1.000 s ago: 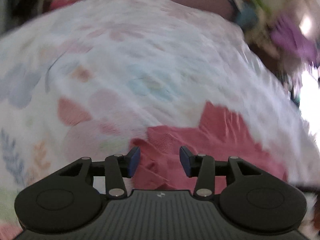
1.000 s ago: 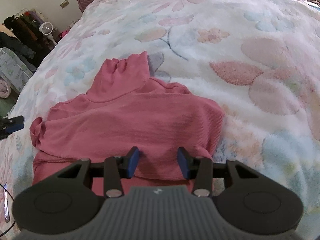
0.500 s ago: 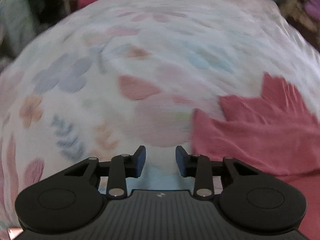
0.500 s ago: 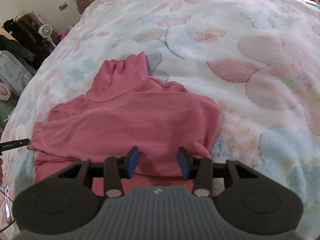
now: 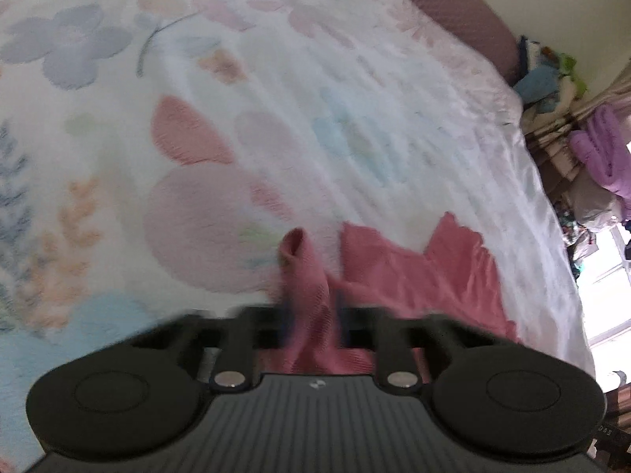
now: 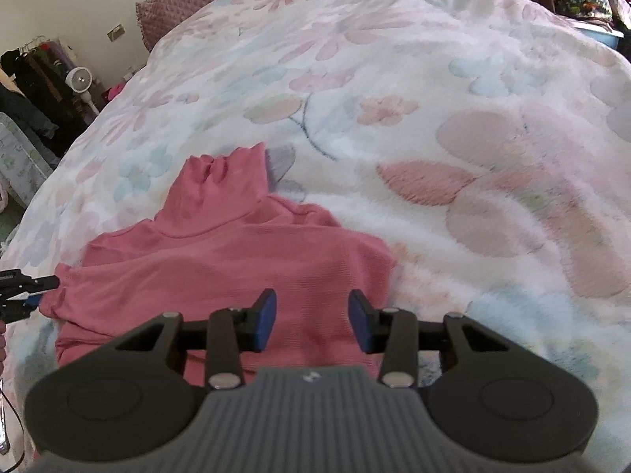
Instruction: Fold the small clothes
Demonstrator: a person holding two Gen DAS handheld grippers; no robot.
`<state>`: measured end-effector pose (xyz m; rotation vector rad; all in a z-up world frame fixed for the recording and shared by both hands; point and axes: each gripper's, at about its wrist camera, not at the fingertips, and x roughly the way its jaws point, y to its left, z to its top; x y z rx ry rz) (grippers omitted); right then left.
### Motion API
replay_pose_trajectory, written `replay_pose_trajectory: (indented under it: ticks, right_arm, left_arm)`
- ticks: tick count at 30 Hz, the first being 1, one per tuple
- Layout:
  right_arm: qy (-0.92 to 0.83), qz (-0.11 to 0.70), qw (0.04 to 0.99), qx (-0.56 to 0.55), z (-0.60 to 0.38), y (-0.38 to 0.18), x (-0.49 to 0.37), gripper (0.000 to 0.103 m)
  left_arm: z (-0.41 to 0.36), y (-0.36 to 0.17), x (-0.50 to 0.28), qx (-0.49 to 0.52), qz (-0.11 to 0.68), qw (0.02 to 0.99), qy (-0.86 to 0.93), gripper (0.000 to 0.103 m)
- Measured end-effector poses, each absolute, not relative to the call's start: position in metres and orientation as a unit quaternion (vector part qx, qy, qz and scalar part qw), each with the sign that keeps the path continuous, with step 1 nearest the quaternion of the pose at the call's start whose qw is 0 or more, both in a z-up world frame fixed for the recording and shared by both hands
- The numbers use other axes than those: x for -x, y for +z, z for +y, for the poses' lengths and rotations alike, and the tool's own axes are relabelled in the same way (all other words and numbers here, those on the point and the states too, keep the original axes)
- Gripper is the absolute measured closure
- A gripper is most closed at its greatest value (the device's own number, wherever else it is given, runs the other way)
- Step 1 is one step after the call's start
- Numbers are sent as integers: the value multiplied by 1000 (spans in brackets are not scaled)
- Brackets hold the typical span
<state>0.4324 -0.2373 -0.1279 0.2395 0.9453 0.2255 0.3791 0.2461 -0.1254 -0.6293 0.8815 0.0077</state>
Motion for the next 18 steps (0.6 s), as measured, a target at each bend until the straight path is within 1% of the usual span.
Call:
replay_pose_trajectory:
  ticks: [5, 8, 10, 13, 16, 18]
  right_arm:
    - [102, 449, 880, -115, -250, -128, -428, 65]
    - [96, 444, 883, -117, -257, -128, -428, 65]
    - [92, 442, 884, -121, -260, -129, -428, 65]
    - [94, 441, 883, -129, -262, -129, -426, 65]
    - [103, 440, 882, -132, -260, -128, -421, 65]
    - [109, 440, 881, -133, -257, -126, -419, 65]
  left_arm:
    - [215, -79, -376, 263, 374, 889, -29, 100]
    - [181, -51, -385, 217, 378, 898, -51, 100]
    - [156, -45, -396, 197, 388, 898, -67, 100]
    - [119, -54, -412, 178, 413, 889, -90, 100]
    - [89, -79, -426, 170, 455, 867, -114, 99]
    - [80, -97, -430, 166, 480, 853, -121, 92]
